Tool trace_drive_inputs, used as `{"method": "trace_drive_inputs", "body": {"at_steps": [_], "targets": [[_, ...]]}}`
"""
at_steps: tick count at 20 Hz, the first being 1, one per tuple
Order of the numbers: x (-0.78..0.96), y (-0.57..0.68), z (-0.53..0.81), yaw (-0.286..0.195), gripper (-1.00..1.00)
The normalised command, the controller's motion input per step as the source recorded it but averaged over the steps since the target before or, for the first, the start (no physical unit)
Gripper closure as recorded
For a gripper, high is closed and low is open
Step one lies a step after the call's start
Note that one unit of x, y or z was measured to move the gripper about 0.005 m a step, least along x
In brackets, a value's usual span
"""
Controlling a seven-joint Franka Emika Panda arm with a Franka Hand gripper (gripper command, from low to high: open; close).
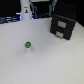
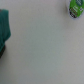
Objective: Open the kcup holder, insert the kcup into the holder, and close the kcup holder
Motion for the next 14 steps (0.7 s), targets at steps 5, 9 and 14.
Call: {"method": "trace_drive_inputs", "body": {"at_steps": [5,9,14], "targets": [[-0.20,0.52,0.16,-0.158,-1.00],[-0.25,0.62,0.16,-0.180,-1.00],[-0.21,0.64,0.08,-0.205,-1.00]]}}
